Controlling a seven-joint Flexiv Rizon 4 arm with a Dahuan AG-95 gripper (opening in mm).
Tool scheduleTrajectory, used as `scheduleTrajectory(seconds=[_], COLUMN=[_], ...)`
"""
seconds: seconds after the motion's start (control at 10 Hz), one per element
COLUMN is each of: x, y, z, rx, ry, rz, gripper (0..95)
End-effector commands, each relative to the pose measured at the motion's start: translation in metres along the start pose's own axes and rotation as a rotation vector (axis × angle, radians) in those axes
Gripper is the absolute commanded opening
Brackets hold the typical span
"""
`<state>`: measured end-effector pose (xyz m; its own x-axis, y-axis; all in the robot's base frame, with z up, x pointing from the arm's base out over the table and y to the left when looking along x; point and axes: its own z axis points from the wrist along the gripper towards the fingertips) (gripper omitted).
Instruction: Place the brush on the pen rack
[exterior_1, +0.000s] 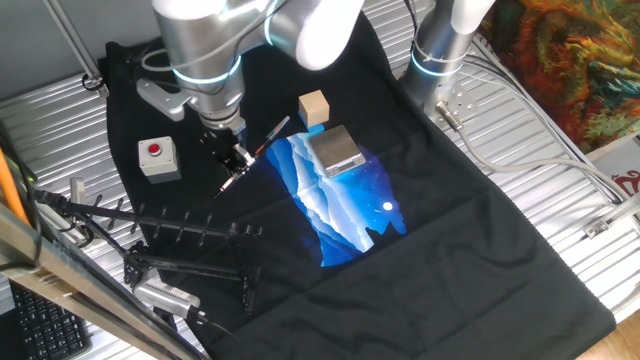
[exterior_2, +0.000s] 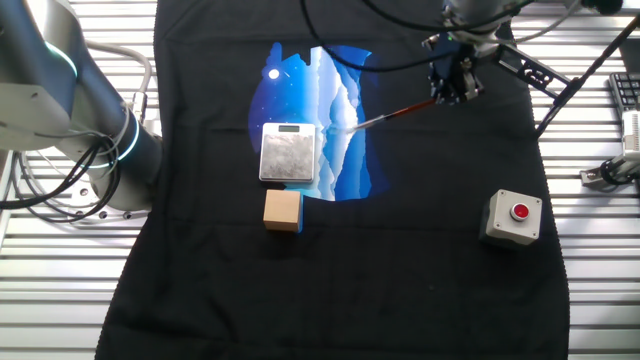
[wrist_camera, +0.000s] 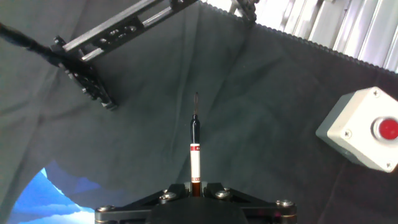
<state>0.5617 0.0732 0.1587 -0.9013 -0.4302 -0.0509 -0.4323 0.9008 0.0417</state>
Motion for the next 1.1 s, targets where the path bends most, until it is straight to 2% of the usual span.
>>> scheduleTrajectory(seconds=[0.1, 0.2, 0.3, 0.4, 0.5, 0.7, 1.1], x=[0.0025, 0.0026, 0.0044, 0.008, 0.0094, 0.005, 0.0003], y=[0.0, -0.0005, -0.0002, -0.0005, -0.0016, -0.0007, 0.001], z=[-0.0009, -0.0008, -0.0005, 0.0005, 0.001, -0.0001, -0.0015], rx=[0.032, 0.022, 0.019, 0.025, 0.036, 0.036, 0.058], ry=[0.006, 0.02, 0.017, -0.005, -0.013, -0.017, -0.012], rz=[-0.007, -0.008, -0.02, -0.025, -0.041, -0.047, -0.073], gripper=[0.0, 0.0, 0.0, 0.0, 0.0, 0.0, 0.0])
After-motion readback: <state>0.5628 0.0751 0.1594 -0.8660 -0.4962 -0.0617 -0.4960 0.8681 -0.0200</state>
